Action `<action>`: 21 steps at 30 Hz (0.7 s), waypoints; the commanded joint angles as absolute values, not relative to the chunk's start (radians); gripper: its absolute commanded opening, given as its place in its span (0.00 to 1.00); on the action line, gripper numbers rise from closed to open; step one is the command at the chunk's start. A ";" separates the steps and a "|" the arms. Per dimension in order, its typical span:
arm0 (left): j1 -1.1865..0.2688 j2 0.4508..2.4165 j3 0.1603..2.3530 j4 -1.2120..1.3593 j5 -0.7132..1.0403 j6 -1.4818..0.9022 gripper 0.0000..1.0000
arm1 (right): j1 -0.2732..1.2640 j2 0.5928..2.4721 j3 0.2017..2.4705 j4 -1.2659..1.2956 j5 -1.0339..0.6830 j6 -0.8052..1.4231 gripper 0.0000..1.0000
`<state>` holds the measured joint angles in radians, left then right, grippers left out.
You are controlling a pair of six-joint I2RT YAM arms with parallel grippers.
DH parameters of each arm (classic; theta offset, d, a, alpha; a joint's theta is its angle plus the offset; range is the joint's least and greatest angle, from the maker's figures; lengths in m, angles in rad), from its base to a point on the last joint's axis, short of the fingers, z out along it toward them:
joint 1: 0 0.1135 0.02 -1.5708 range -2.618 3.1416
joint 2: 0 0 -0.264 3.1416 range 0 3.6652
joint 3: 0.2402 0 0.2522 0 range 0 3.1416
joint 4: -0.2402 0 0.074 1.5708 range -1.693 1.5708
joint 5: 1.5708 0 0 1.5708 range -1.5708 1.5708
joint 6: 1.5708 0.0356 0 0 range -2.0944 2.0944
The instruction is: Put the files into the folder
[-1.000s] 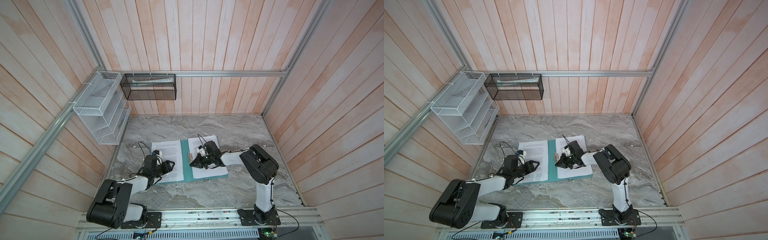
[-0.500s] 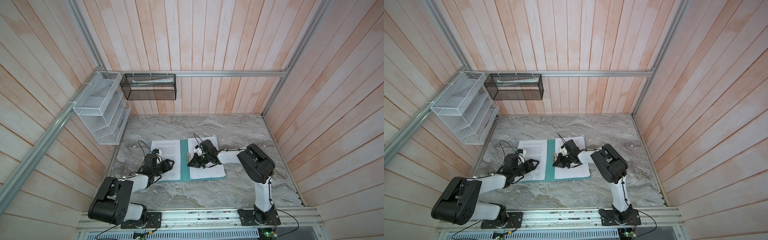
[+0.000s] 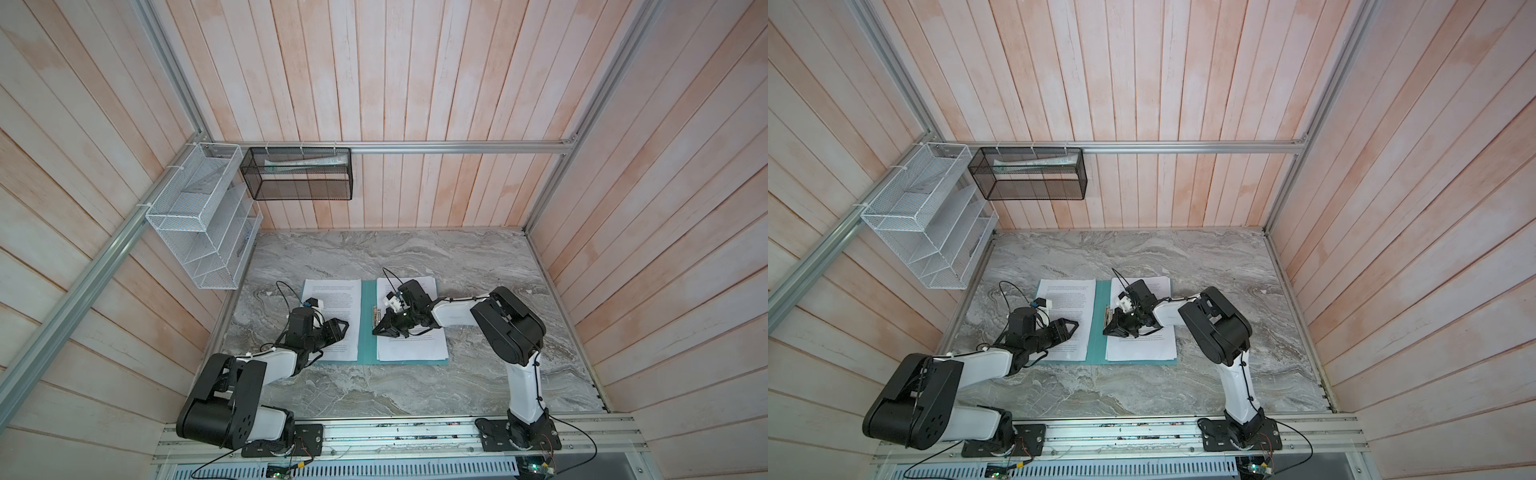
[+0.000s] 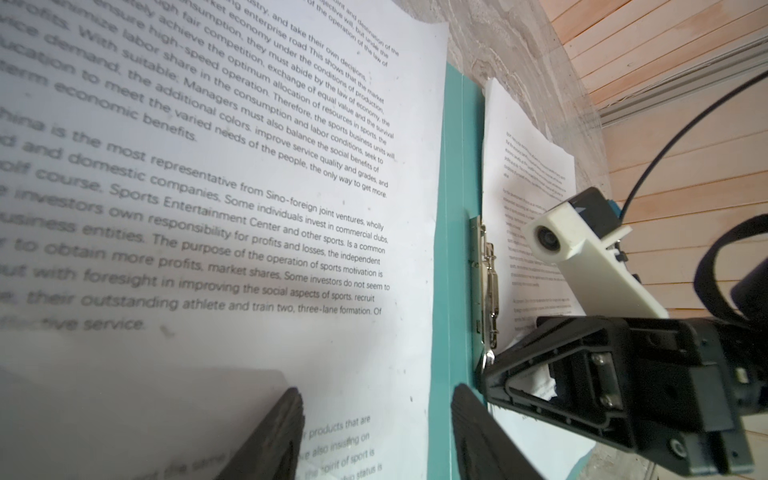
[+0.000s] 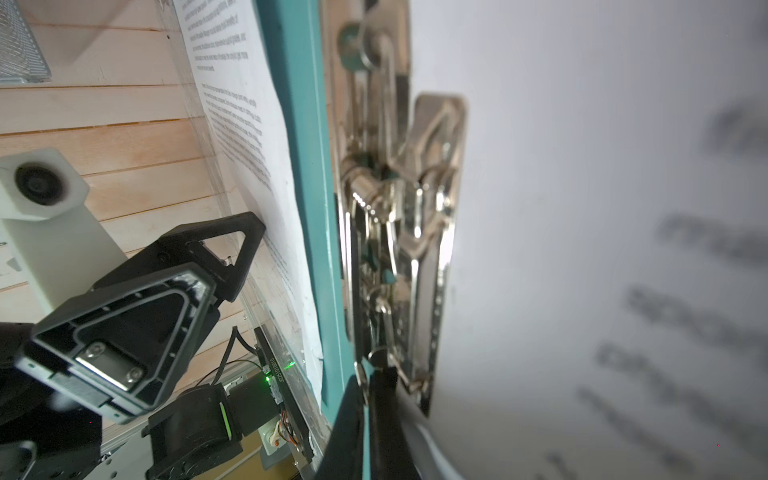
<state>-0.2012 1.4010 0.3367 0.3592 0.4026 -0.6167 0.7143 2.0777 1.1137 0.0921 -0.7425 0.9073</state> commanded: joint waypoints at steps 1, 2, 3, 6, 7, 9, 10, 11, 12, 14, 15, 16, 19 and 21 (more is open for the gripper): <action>-0.202 1.416 0.333 0.309 0.403 -0.604 0.60 | 0.750 2.169 1.071 -0.248 -0.589 0.887 0.11; -0.202 1.417 0.333 0.309 0.405 -0.604 0.60 | 0.747 2.161 1.080 -0.261 -0.582 0.877 0.11; -0.202 1.418 0.333 0.309 0.410 -0.604 0.61 | 0.744 2.151 1.088 -0.274 -0.577 0.865 0.13; -0.202 1.419 0.340 0.311 0.431 -0.603 0.63 | 0.730 2.137 1.115 -0.297 -0.581 0.821 0.17; -0.202 1.415 0.341 0.310 0.438 -0.604 0.65 | 0.728 2.132 1.130 -0.305 -0.582 0.802 0.20; -0.202 1.401 0.349 0.305 0.451 -0.606 0.67 | 0.724 2.120 1.166 -0.328 -0.576 0.765 0.24; -0.202 1.391 0.359 0.294 0.454 -0.604 0.68 | 0.723 2.112 1.188 -0.342 -0.575 0.745 0.26; -0.202 1.379 0.372 0.278 0.454 -0.600 0.70 | 0.721 2.104 1.211 -0.352 -0.577 0.728 0.27; -0.202 1.368 0.385 0.266 0.456 -0.595 0.72 | 0.720 2.097 1.232 -0.359 -0.581 0.715 0.29; -0.202 1.342 0.418 0.224 0.453 -0.581 0.75 | 0.719 2.079 1.267 -0.376 -0.582 0.690 0.31; -0.202 1.333 0.432 0.207 0.451 -0.573 0.76 | 0.719 2.073 1.278 -0.382 -0.586 0.683 0.32; -0.202 1.324 0.452 0.181 0.445 -0.565 0.78 | 0.718 2.067 1.286 -0.386 -0.596 0.675 0.33; -0.202 1.303 0.499 0.123 0.422 -0.546 0.80 | 0.714 2.045 1.295 -0.398 -0.604 0.656 0.33; -0.202 1.298 0.525 0.100 0.409 -0.540 0.82 | 0.714 2.024 1.295 -0.406 -0.600 0.645 0.33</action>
